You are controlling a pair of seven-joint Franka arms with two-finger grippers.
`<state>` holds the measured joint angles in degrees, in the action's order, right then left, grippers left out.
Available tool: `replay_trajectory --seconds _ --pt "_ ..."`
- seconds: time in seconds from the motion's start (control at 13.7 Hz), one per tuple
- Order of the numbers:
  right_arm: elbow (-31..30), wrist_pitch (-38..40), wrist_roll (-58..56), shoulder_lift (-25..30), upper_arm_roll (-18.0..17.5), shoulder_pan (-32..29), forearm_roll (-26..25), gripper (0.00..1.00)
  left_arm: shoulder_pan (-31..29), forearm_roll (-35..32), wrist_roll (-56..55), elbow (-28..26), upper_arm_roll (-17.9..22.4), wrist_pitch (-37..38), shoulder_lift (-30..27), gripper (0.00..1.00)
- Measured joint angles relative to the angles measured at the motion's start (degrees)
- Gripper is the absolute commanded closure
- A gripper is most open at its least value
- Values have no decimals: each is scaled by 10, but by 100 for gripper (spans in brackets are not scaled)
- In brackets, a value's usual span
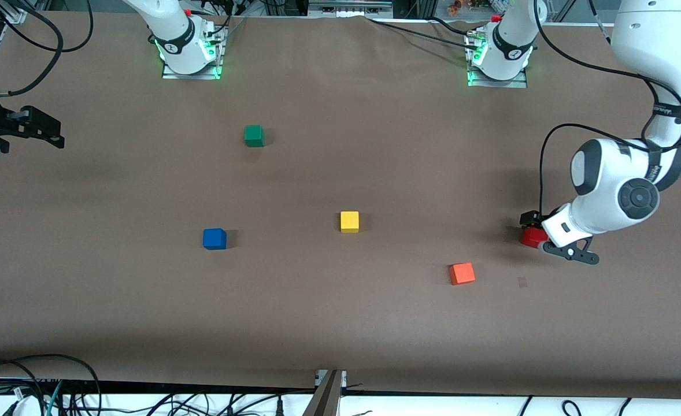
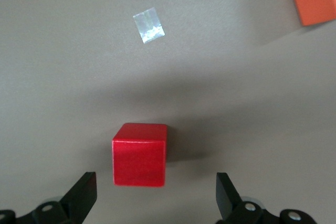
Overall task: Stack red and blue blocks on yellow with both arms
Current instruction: 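Lower the left gripper over the red cube and close on it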
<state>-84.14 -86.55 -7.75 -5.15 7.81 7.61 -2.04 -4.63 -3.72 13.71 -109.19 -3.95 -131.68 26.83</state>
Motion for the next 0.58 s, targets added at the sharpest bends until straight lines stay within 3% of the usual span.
replay_trajectory --seconds 0.22,0.58 --pt "0 0 0 -1 0 0 0 0 -8 -1 9 -46 0 -73 0 0" --pt "0 -2 -1 -23 -2 1 1 0 -9 -1 12 -56 0 -123 15 0"
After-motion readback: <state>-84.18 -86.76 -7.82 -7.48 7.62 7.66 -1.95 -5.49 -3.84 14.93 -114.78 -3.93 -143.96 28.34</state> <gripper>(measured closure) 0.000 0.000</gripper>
